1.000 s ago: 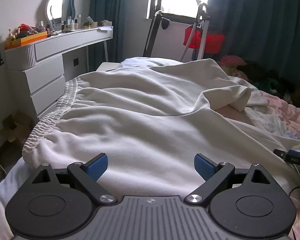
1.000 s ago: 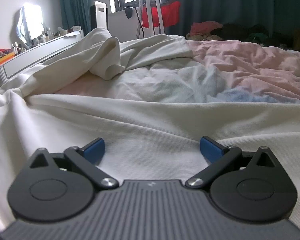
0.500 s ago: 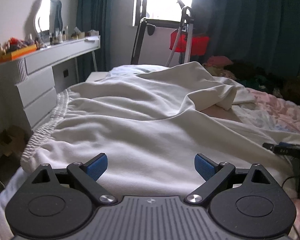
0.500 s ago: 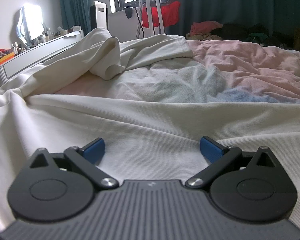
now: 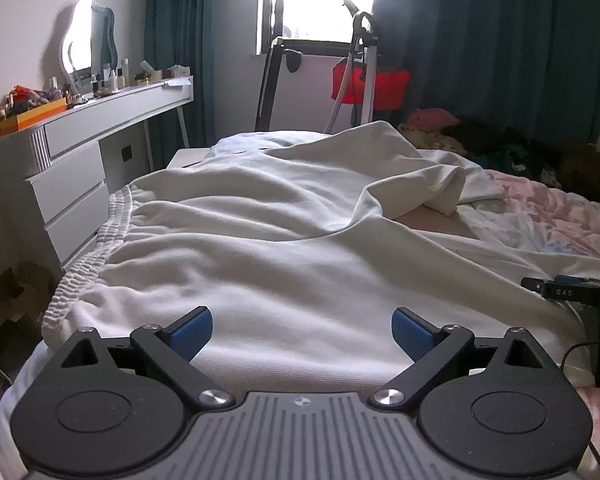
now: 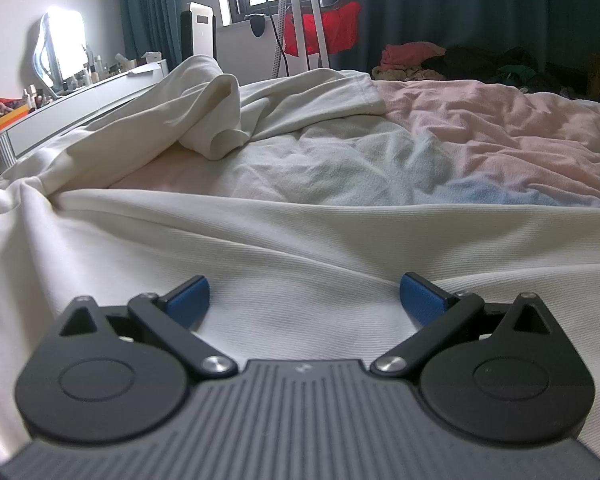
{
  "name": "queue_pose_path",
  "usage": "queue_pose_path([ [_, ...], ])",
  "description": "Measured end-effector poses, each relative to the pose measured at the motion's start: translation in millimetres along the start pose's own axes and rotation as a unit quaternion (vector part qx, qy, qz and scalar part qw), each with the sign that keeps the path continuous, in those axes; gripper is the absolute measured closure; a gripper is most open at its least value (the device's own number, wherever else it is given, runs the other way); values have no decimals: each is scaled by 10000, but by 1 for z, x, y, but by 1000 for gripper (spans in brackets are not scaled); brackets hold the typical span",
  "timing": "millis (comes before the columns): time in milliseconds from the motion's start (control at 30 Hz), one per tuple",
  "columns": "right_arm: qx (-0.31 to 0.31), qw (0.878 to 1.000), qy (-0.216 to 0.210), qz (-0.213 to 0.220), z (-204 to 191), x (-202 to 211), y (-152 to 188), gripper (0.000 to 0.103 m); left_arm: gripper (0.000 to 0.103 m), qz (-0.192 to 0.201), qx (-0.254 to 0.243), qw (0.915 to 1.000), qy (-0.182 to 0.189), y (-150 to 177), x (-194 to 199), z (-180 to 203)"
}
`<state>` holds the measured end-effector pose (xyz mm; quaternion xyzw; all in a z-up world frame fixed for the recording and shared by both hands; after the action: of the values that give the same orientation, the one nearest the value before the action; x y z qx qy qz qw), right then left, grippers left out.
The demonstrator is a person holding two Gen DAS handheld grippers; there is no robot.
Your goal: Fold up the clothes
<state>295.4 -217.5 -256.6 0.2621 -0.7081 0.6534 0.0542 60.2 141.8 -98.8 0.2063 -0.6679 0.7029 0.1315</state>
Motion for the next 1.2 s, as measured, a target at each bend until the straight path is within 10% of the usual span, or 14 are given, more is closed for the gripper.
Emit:
queue_pose_path([
  [1200, 13, 10000, 11, 28, -1, -1, 1, 0, 3, 483, -194, 9984, -234, -8, 8, 11],
])
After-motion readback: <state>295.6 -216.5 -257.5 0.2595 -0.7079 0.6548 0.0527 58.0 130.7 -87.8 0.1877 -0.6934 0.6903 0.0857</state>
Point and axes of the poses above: each gripper's, at about its wrist camera, not at the fingertips, and x roughly against the way its jaws point, z to its right, y to its underside, the point moved 5 cm from there along -x, roughly the way its jaws point, and after that the axes turned 8 degrees about z, right-handed, at the moved point
